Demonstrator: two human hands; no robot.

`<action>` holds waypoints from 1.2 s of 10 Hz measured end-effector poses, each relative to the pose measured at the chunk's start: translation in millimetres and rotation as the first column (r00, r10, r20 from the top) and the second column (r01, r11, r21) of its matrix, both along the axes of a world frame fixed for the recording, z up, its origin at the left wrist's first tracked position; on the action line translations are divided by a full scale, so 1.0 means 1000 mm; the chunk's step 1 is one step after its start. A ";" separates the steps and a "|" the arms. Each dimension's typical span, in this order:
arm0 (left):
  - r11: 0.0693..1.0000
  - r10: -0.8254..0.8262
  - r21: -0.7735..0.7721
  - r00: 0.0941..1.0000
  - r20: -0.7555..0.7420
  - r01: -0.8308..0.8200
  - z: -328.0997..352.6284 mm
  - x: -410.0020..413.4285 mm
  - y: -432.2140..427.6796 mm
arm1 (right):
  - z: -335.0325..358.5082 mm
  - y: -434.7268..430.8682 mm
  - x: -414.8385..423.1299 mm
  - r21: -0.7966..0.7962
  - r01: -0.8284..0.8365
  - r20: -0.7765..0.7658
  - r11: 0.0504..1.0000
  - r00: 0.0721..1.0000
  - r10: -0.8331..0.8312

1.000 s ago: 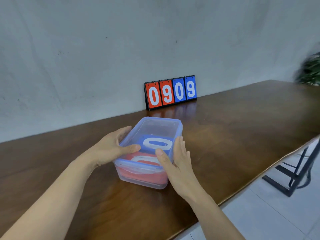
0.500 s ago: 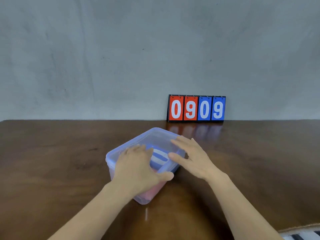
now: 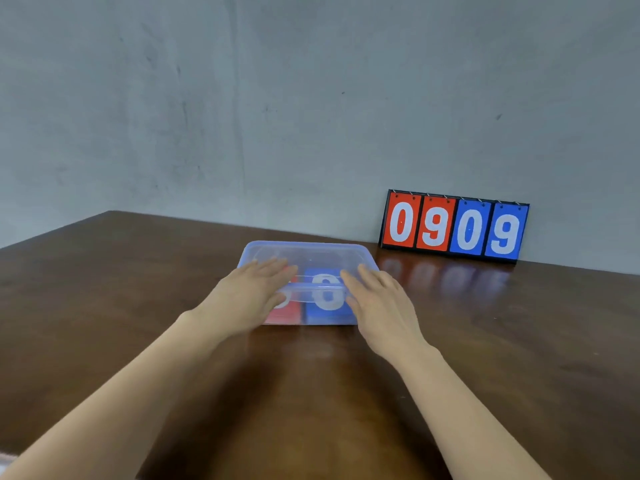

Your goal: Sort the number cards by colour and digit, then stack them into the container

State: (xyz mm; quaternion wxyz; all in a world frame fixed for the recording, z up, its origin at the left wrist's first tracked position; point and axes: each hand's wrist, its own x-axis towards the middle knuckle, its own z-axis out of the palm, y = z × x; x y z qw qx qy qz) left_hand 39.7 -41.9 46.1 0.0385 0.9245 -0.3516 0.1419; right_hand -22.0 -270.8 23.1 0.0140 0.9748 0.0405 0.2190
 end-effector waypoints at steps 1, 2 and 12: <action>1.000 0.000 0.006 0.999 0.053 0.000 -0.010 0.024 -0.006 | 0.003 -0.004 0.021 0.000 -0.002 0.014 1.000 1.000 0.002; 1.000 -0.026 -0.002 0.994 0.109 0.027 -0.016 0.058 -0.016 | 0.002 -0.007 0.048 -0.004 0.038 0.016 0.999 0.999 -0.038; 0.984 0.090 0.160 0.992 -0.084 -0.076 -0.003 0.208 -0.076 | 0.018 -0.043 0.176 -0.031 0.215 -0.247 0.976 0.945 -0.216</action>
